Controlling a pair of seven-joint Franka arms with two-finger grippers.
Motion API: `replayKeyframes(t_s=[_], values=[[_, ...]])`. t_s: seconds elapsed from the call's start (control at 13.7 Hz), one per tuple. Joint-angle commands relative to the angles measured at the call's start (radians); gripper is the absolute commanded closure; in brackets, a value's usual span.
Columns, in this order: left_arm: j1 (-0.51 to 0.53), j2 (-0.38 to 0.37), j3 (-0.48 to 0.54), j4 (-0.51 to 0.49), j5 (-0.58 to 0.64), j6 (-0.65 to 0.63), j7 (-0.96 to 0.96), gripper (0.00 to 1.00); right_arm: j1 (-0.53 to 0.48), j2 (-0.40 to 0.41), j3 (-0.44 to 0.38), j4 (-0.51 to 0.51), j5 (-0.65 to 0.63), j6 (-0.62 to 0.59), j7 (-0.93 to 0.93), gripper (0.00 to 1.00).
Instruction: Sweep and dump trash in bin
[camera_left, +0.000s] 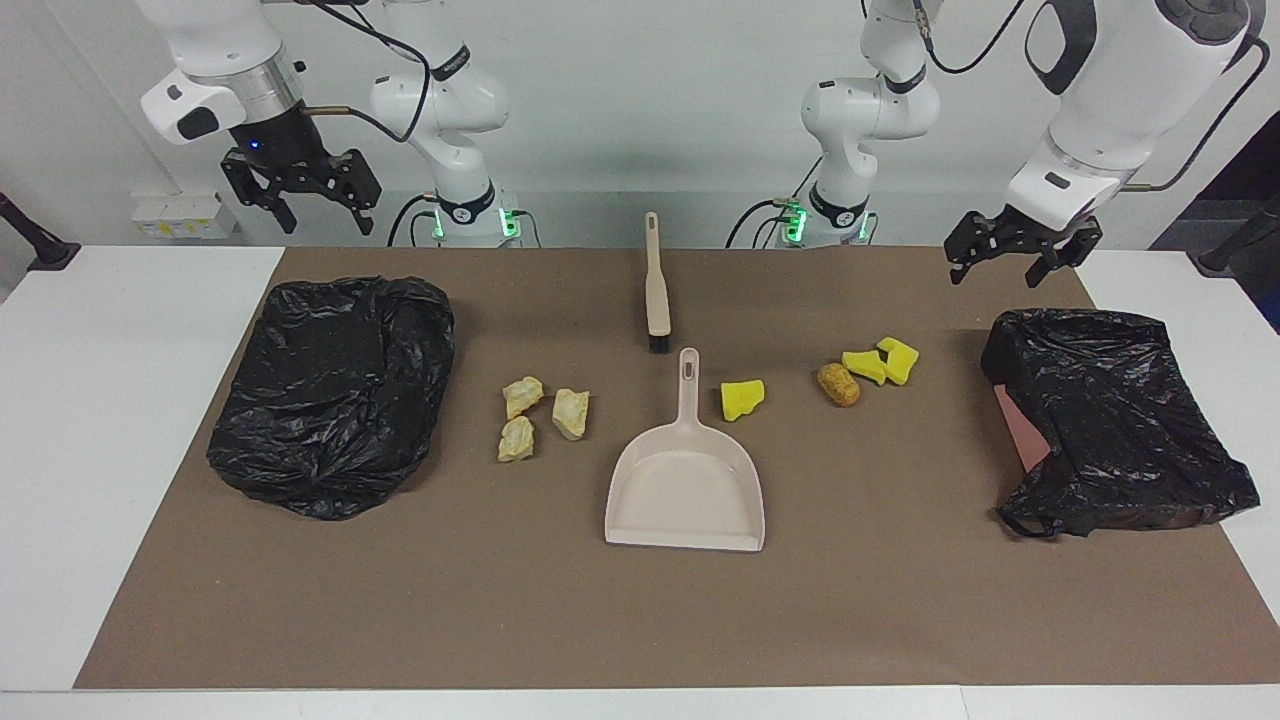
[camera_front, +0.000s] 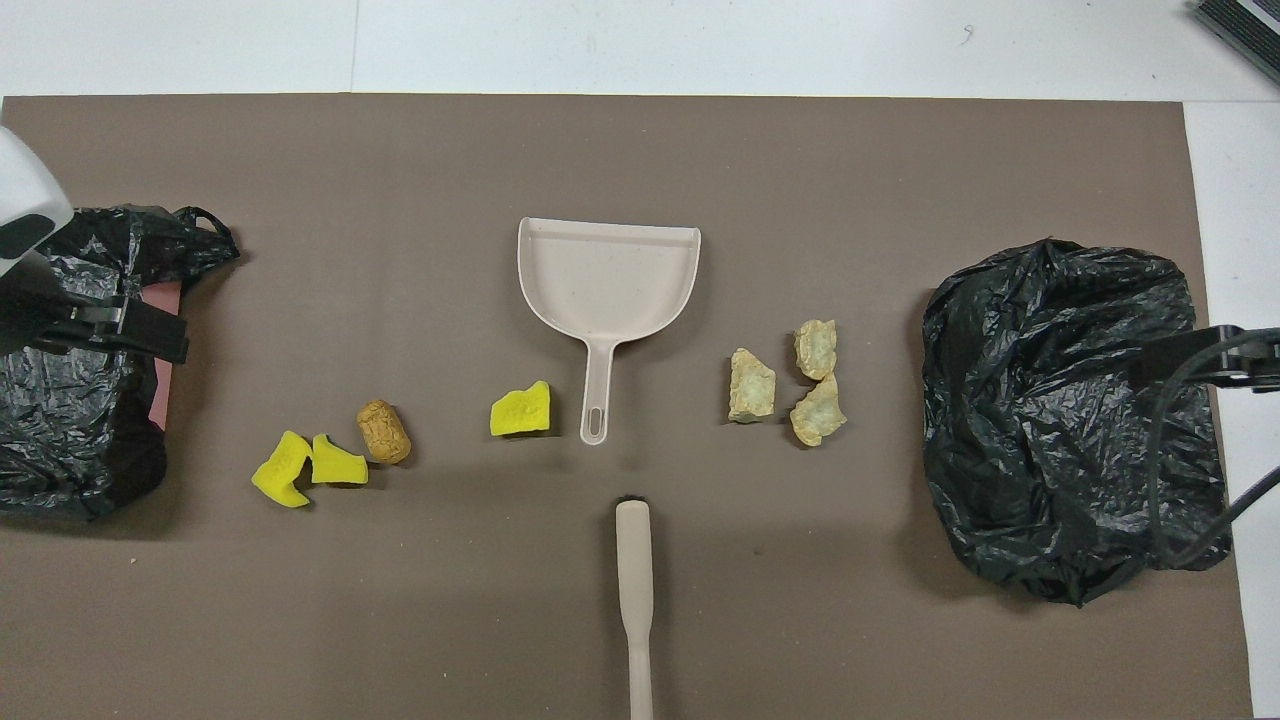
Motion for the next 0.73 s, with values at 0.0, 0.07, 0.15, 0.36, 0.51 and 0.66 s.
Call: replayKeyframes(t_s=[0.0, 0.07, 0.15, 0.36, 0.51, 0.66], values=[[-0.028, -0.071, -0.008, -0.155, -0.033, 0.098, 0.0, 0.0, -0.007, -0.016, 0.003, -0.022, 0.003, 0.02, -0.027, 0.0], [-0.062, -0.1, -0.007, -0.221, -0.041, 0.14, -0.003, 0.0, -0.007, -0.016, 0.003, -0.022, 0.003, 0.02, -0.027, 0.0], [-0.085, -0.123, -0.008, -0.278, -0.041, 0.183, -0.005, 0.0, -0.007, -0.016, 0.003, -0.022, 0.003, 0.02, -0.027, 0.0], [-0.189, -0.149, -0.008, -0.398, -0.045, 0.231, -0.092, 0.0, -0.007, -0.016, 0.003, -0.022, 0.003, 0.02, -0.027, 0.0], [-0.264, -0.151, -0.008, -0.457, -0.055, 0.269, -0.138, 0.0, -0.007, -0.016, 0.003, -0.022, 0.003, 0.02, -0.027, 0.0], [-0.33, -0.165, -0.008, -0.536, -0.081, 0.34, -0.218, 0.0, -0.007, -0.016, 0.003, -0.022, 0.003, 0.02, -0.027, 0.0]])
